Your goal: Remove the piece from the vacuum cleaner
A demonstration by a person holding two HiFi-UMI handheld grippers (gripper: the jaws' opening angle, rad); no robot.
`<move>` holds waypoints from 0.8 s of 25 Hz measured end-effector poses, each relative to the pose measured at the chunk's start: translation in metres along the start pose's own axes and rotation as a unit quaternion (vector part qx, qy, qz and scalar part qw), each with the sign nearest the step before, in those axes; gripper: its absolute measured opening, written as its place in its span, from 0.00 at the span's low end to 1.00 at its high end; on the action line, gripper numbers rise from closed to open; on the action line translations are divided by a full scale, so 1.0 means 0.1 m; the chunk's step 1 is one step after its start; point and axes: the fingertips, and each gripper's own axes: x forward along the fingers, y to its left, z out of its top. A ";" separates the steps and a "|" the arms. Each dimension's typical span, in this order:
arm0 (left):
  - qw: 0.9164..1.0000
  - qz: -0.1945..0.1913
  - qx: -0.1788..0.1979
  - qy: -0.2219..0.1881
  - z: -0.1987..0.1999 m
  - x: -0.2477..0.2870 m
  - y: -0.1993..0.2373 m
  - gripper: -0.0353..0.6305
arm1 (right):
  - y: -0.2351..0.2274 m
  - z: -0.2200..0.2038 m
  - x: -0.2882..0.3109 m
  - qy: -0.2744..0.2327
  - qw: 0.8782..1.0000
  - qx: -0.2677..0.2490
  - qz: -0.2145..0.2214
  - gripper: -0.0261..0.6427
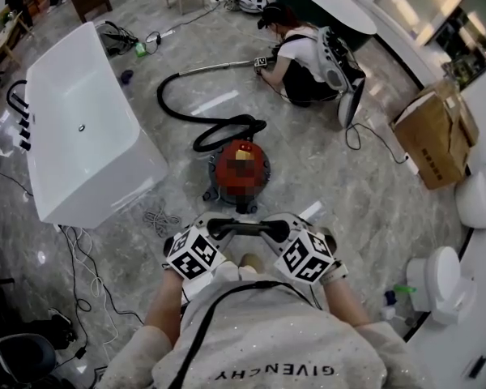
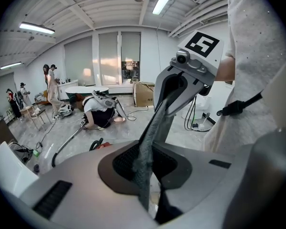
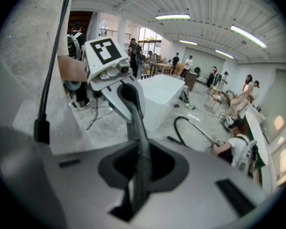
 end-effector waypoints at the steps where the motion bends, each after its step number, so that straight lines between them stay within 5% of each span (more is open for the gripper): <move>1: 1.000 -0.002 0.001 0.001 0.00 0.01 -0.01 0.14 | 0.00 -0.02 0.00 0.001 1.000 0.001 0.000 0.11; 20: 1.000 -0.003 0.006 0.018 0.05 0.17 -0.07 0.14 | -0.03 -0.20 -0.02 0.006 1.000 0.024 -0.007 0.11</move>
